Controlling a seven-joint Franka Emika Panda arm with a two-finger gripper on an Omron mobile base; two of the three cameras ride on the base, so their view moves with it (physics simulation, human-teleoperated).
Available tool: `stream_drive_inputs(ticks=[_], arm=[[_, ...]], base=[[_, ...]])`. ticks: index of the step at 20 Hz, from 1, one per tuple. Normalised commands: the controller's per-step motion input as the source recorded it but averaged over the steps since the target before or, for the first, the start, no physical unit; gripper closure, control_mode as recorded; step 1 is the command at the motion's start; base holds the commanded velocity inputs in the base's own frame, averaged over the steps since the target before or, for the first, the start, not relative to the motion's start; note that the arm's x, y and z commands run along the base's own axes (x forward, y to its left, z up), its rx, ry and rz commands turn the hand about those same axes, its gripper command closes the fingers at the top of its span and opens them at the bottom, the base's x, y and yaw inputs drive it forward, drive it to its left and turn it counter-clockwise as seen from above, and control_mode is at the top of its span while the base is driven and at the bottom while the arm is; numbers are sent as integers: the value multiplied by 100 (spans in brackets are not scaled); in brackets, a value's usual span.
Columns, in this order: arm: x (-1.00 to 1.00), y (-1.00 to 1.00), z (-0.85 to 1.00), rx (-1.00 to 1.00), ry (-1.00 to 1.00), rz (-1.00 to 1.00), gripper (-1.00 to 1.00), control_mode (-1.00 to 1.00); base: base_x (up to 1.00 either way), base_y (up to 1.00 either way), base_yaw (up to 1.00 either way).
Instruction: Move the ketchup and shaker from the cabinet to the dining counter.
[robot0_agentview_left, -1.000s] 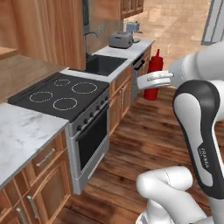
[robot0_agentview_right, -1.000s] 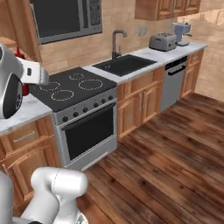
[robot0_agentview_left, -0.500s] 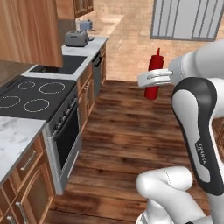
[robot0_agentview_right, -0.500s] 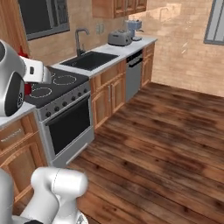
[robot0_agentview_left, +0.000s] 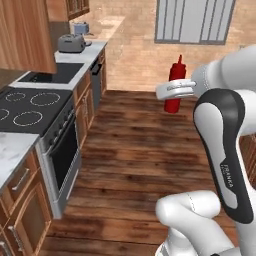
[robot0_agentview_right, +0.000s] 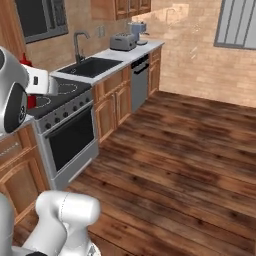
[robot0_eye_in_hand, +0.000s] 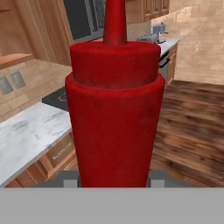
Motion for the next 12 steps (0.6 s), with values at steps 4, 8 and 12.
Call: stream_drive_inputs(ticks=[4,8,12], arm=[[0,0,0,0,0,0,100,100],[0,0,0,0,0,0,100,100],[0,0,0,0,0,0,100,100]], base=[[-29,-40,-37],[-19,-34,-47],[-41,-9,-52]])
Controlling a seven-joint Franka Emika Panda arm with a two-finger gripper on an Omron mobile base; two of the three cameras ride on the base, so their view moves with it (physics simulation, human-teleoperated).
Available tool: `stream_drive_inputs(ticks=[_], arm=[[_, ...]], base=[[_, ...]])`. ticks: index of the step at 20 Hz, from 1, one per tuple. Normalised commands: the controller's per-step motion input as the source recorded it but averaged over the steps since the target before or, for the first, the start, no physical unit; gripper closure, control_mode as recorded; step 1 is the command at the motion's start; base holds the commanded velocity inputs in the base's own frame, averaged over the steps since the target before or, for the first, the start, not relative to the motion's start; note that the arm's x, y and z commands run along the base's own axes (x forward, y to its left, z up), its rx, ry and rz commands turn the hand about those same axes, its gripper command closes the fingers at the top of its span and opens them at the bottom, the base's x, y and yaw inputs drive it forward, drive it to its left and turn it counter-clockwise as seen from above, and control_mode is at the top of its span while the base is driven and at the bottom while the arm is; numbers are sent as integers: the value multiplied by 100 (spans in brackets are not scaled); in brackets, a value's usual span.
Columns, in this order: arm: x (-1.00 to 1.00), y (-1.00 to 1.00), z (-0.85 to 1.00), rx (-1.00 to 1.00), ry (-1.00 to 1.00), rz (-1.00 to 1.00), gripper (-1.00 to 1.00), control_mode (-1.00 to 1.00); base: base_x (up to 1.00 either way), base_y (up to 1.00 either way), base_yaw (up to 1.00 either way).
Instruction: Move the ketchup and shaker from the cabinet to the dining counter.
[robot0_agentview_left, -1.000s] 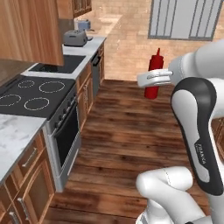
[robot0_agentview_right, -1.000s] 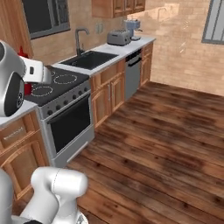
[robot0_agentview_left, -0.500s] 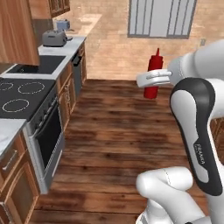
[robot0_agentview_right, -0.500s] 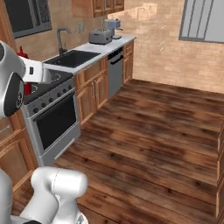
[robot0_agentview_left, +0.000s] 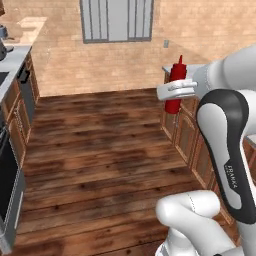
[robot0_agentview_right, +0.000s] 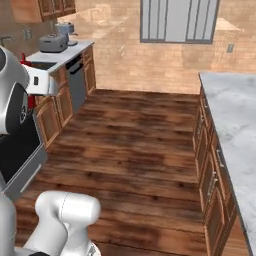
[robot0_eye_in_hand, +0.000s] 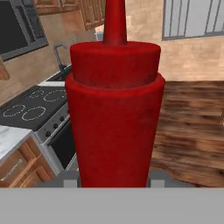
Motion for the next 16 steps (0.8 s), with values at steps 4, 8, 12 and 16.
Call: stream_drive_inputs(ticks=[4,8,12,16], arm=[[0,0,0,0,0,0,100,100],[0,0,0,0,0,0,100,100],[0,0,0,0,0,0,100,100],[0,0,0,0,0,0,100,100]], base=[[-62,0,-46],[-79,7,-33],[-89,7,-18],[-87,25,-7]])
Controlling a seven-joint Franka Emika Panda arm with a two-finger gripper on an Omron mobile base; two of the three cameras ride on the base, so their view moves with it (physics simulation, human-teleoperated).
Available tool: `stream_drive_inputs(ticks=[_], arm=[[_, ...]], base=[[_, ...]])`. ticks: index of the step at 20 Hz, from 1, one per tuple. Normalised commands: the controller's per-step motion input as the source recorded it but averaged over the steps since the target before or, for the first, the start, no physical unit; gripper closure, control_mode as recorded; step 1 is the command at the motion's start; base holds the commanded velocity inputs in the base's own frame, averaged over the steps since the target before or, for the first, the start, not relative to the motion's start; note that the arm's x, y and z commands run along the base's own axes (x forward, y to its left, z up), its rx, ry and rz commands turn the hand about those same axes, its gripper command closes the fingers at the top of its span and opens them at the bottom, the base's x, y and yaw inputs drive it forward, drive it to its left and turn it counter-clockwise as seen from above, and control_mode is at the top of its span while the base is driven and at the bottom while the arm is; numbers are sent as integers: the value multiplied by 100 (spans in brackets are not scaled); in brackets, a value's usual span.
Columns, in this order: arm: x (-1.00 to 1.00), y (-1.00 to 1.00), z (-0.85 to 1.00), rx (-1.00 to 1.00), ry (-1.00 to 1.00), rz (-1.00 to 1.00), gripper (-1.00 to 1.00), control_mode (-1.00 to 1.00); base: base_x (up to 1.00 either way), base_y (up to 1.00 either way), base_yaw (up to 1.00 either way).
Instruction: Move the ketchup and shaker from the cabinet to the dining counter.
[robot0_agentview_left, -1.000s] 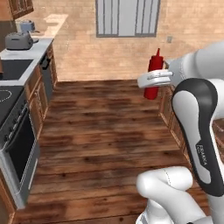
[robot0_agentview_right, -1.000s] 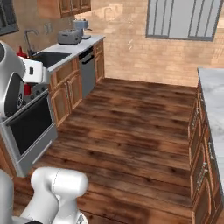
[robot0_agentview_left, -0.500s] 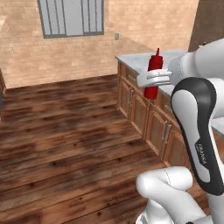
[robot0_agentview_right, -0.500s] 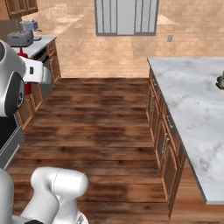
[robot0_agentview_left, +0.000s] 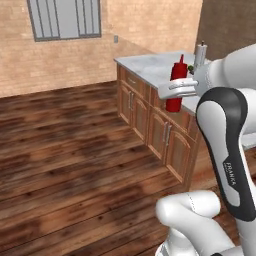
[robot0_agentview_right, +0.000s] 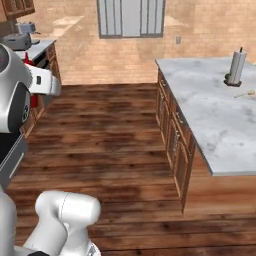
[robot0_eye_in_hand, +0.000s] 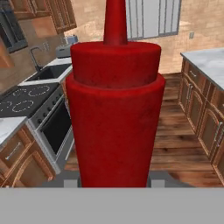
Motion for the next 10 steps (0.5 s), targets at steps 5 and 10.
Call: stream_drive_inputs(ticks=[5,10], arm=[[0,0,0,0,0,0,100,100],[0,0,0,0,0,0,100,100]], base=[[-73,33,0],[13,-5,1]])
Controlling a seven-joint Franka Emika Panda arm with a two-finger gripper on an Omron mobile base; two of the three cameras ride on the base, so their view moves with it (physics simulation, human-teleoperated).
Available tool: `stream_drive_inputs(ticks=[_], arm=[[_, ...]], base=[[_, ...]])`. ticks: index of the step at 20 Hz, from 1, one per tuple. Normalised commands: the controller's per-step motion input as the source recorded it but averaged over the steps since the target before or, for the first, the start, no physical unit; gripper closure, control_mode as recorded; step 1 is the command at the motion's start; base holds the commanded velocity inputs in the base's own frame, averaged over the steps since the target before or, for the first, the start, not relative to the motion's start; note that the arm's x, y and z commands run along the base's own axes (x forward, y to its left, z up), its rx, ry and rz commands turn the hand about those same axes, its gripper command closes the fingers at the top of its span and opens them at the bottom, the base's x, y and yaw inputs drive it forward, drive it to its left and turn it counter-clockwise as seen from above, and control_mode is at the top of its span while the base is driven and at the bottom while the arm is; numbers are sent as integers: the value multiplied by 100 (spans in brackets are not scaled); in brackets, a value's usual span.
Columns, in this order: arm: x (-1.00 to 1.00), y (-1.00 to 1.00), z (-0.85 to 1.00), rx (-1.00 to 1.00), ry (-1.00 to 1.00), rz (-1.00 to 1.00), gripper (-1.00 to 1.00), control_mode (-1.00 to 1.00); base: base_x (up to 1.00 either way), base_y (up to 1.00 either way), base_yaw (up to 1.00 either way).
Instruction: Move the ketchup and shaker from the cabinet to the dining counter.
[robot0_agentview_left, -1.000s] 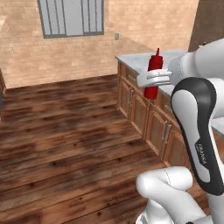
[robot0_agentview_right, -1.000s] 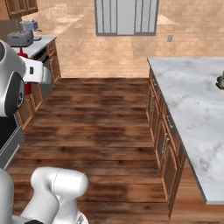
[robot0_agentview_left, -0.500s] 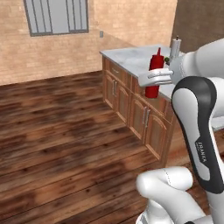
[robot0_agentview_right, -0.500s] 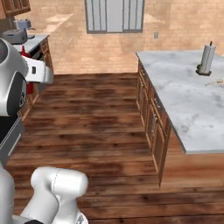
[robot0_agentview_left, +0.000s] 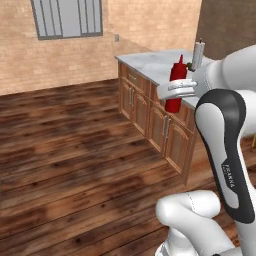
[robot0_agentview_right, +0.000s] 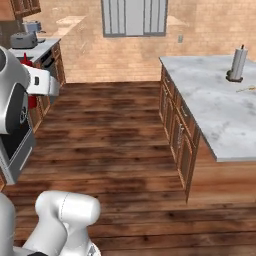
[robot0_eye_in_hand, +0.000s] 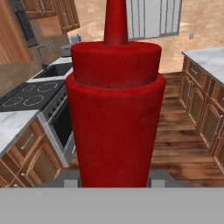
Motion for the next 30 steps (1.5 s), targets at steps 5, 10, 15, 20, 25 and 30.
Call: stream_drive_inputs(ticks=[5,10,15,20,25,30], arm=[[0,0,0,0,0,0,100,100],[0,0,0,0,0,0,100,100],[0,0,0,0,0,0,100,100],[0,0,0,0,0,0,100,100],[0,0,0,0,0,0,100,100],[0,0,0,0,0,0,100,100]], base=[[50,-46,12],[47,-60,9],[38,-70,3],[28,-77,0],[19,-80,0],[18,-81,0]])
